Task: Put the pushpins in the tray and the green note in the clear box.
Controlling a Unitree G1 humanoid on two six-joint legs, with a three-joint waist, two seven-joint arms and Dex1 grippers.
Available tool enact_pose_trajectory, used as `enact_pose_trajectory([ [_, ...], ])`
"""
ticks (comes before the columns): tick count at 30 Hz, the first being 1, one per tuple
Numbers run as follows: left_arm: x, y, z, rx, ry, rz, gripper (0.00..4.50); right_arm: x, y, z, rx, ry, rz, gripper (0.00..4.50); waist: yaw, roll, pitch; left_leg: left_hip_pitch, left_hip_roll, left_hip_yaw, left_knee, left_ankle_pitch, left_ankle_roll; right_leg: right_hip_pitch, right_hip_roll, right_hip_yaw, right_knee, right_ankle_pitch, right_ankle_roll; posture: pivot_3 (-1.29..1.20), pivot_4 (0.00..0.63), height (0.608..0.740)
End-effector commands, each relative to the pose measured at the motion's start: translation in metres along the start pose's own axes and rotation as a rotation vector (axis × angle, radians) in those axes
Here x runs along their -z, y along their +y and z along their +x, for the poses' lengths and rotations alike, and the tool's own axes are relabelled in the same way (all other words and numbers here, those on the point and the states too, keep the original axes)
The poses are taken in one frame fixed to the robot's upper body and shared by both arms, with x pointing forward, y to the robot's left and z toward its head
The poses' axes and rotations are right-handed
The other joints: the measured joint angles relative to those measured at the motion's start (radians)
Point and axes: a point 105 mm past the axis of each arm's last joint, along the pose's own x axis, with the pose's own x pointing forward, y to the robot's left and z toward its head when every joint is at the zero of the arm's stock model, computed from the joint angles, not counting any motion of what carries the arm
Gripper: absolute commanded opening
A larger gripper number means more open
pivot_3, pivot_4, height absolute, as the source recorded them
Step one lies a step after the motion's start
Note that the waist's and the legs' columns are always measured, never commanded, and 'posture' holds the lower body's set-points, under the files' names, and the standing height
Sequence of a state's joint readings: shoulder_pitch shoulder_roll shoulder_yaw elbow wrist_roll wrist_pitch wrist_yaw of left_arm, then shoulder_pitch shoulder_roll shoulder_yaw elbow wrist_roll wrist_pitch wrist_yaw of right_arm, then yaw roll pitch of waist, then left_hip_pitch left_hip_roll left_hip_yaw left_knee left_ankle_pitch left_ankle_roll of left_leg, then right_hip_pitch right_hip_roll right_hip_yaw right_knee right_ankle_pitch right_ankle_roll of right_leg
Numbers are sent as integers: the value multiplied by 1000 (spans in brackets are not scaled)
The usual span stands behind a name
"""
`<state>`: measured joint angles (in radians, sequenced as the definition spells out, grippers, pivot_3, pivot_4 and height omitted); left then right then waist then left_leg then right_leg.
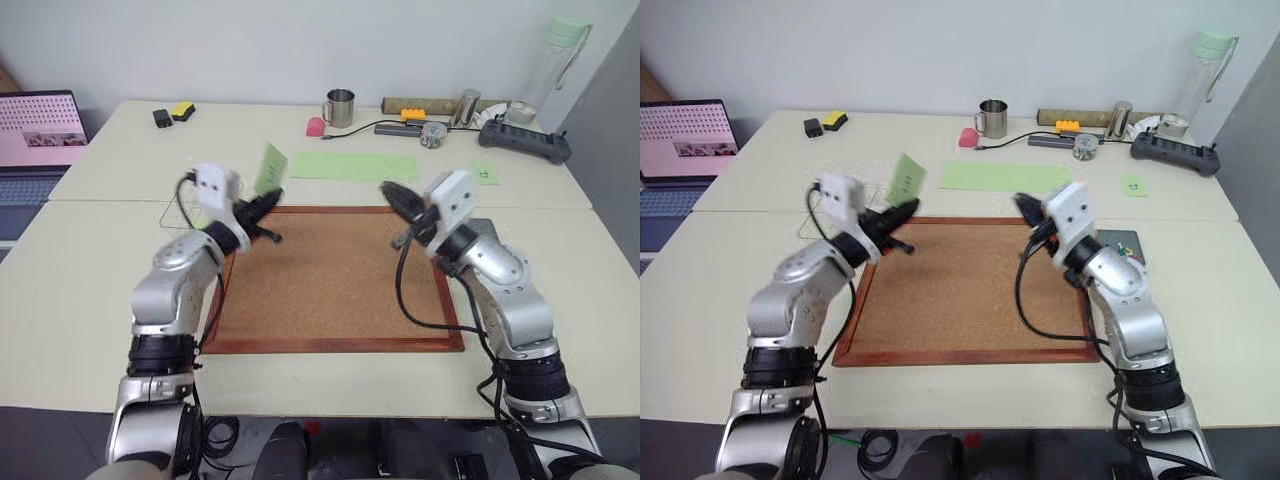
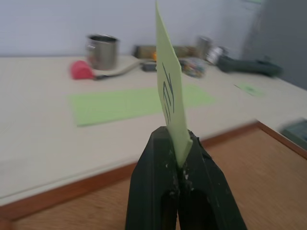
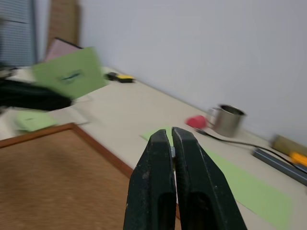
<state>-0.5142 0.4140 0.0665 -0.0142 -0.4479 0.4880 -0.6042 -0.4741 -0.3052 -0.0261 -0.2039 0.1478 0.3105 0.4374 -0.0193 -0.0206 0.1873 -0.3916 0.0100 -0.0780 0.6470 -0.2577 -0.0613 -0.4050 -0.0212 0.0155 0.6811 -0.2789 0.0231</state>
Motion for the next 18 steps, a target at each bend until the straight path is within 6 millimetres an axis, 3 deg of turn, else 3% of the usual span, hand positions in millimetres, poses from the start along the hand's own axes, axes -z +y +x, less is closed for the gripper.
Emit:
enact_pose_trajectory([
  [1,-12,-38,-2,210,-3,76,53,28,-53,-33,245,141,99,0,0,0,0,0,0,0,0,0,0,0,1,0,0,0,0,0,150,740],
  [4,-2,-50,-2,306,50,132,53,60,-75,-57,342,297,127,0,-5,0,0,1,0,1,-1,-1,1,0,2,1,1,0,0,0,150,740],
  [6,5,-58,-2,377,93,185,53,70,-83,-65,373,345,163,0,-11,0,0,3,0,1,-1,-1,2,0,3,1,2,1,-1,0,150,740],
  [9,10,-61,-1,432,126,255,53,73,-88,-61,373,352,214,0,-22,0,0,6,0,5,-1,-1,3,0,4,4,2,1,-2,0,150,740],
  [18,12,-73,4,504,119,253,53,85,-97,-37,317,358,387,0,-24,0,0,6,1,6,-1,1,6,1,5,5,3,3,-2,0,150,740],
])
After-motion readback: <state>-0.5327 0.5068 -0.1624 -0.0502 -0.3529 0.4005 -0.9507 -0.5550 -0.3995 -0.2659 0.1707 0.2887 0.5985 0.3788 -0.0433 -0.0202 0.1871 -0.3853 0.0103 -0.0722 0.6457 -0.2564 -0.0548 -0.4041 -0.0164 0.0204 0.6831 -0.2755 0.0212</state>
